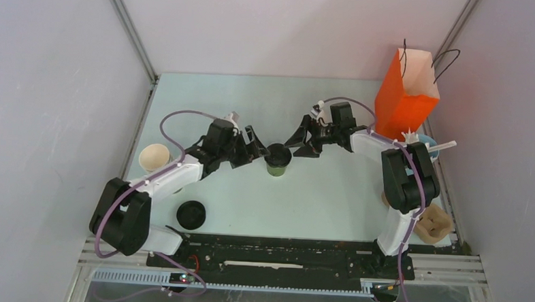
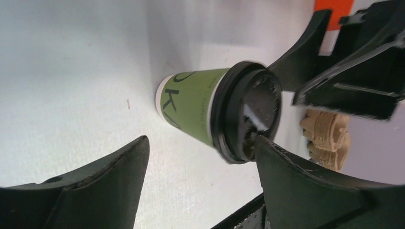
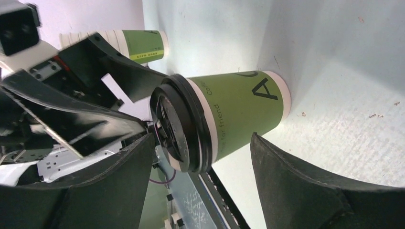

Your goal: Pack the takeout coffee

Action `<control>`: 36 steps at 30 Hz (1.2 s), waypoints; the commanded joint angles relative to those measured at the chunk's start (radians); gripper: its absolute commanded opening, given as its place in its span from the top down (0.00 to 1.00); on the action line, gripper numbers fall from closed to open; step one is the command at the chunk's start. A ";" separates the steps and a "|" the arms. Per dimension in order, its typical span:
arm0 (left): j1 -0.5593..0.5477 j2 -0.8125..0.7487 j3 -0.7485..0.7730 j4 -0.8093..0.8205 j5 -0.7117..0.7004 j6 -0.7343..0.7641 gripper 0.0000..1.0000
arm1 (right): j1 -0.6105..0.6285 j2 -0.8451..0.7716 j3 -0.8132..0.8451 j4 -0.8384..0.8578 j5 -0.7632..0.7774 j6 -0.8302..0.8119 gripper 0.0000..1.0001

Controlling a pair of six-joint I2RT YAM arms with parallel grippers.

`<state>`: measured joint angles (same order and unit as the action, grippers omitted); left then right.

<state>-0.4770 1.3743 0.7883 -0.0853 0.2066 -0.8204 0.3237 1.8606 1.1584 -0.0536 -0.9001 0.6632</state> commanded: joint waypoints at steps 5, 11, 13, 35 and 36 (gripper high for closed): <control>0.052 0.011 0.096 0.064 0.118 0.005 0.12 | 0.021 -0.045 -0.043 0.033 -0.032 -0.011 0.19; 0.057 0.098 0.106 0.081 0.113 -0.004 0.21 | 0.033 -0.035 -0.077 0.076 -0.052 0.003 0.23; 0.057 0.128 0.113 0.118 0.117 -0.009 0.24 | 0.035 -0.037 -0.094 0.109 -0.055 0.014 0.24; 0.049 0.023 0.172 -0.048 0.021 0.135 0.04 | 0.016 -0.077 -0.108 0.143 -0.032 0.026 0.18; 0.041 0.011 0.204 -0.091 -0.003 0.160 0.02 | 0.019 -0.087 -0.095 0.130 -0.032 0.022 0.14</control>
<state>-0.4286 1.4815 0.8467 -0.0494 0.2752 -0.7689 0.3389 1.8492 0.9947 0.1291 -0.9493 0.7097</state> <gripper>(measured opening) 0.946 0.812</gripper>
